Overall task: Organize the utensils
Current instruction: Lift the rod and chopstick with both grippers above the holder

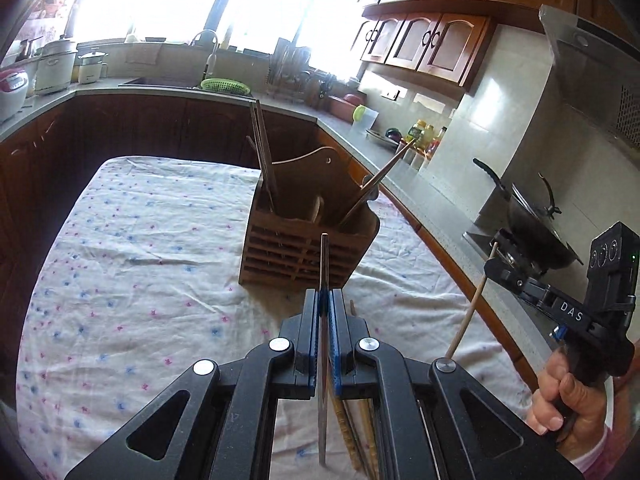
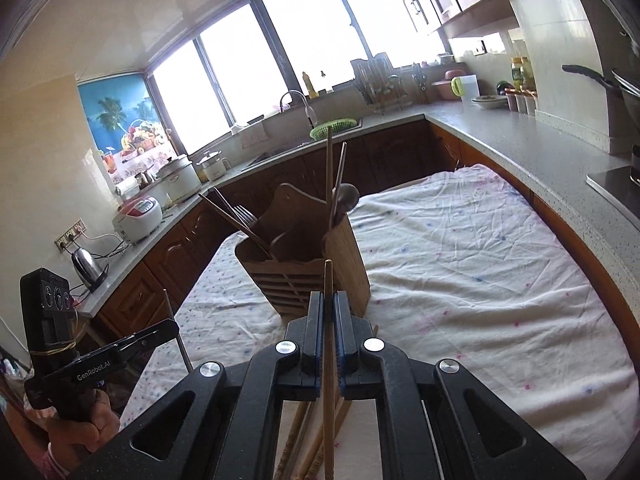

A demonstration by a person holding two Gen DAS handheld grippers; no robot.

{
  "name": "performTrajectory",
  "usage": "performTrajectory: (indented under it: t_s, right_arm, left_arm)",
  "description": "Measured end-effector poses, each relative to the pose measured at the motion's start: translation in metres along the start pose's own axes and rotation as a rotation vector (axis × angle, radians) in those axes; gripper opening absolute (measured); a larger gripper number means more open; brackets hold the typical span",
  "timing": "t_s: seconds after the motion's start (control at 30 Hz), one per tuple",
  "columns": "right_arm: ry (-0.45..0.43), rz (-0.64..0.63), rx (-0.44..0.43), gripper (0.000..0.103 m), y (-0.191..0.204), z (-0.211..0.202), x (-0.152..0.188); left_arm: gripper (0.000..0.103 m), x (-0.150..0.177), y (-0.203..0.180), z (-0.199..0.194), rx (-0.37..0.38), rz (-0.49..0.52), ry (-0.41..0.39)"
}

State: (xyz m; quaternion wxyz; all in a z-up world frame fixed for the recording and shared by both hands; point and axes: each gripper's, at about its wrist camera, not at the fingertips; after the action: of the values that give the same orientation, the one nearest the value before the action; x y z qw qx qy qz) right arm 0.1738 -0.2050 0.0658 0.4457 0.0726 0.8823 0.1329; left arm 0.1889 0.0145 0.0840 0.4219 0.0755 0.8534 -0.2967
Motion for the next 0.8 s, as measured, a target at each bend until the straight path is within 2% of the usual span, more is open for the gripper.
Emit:
performTrajectory:
  t_s: [0.17,0.53,0.8]
  right_arm:
    - [-0.047,-0.013,-0.014,0.005,0.008,-0.013,-0.011]
    - [-0.094,-0.019,-0.020,0.005,0.011,-0.020,-0.026]
    - [-0.159,-0.024,-0.020,0.005,0.015,-0.018,-0.052]
  left_arm:
    - [0.003,-0.003,-0.002,-0.016,0.005,0.007,-0.029]
    - [0.003,-0.015,-0.001,-0.019,0.002,0.019,-0.072]
    - [0.003,-0.050,-0.004,-0.023,0.001,0.053,-0.155]
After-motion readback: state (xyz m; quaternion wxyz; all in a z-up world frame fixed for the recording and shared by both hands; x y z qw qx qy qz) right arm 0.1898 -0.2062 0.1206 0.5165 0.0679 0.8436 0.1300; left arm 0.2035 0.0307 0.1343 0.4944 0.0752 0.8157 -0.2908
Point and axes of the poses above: each gripper's, at about its wrist camera, not at the fingertips, and z roughly the way its jaws point, y to its left, x to its underside, and after that the axes turned 8 degrees about x, right-handed
